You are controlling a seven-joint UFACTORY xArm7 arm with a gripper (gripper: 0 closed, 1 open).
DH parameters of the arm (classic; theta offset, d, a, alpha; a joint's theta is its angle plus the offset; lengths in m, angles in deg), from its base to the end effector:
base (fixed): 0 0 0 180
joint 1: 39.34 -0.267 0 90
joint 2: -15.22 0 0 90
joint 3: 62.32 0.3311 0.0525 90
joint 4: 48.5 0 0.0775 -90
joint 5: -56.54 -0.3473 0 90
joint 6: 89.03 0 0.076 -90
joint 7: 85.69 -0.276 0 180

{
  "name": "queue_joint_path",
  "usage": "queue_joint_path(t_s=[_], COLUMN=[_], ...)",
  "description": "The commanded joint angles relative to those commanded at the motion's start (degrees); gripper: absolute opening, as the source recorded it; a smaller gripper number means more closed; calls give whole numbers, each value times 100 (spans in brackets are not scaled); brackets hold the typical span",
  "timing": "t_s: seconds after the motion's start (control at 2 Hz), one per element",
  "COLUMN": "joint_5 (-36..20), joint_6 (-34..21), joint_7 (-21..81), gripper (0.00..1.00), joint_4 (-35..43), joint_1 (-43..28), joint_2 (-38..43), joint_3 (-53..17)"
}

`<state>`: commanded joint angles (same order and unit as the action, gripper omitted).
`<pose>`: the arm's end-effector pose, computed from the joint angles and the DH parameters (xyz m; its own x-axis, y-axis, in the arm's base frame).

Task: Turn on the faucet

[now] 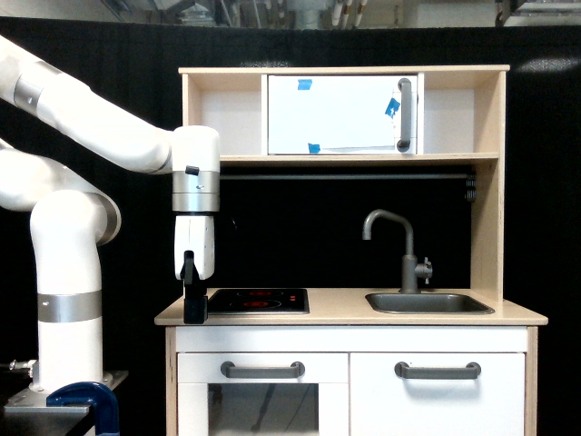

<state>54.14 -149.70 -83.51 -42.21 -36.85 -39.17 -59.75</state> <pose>0.1782 0.0002 0.1238 1.0000 0.0002 0.0001 0.0002 -1.0000 -0.0001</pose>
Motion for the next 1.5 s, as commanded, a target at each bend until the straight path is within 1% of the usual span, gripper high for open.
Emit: queue_joint_path(t_s=[0.5, 1.0, 1.5], joint_5=[-4, 53, 64], joint_6=[69, 202, 451], joint_7=[205, 333, 994], gripper=[100, 100, 100], joint_4=[0, 118, 341], joint_1=[-136, -55, -435], joint_2=[-26, 230, 538], joint_3=[-66, -192, -401])
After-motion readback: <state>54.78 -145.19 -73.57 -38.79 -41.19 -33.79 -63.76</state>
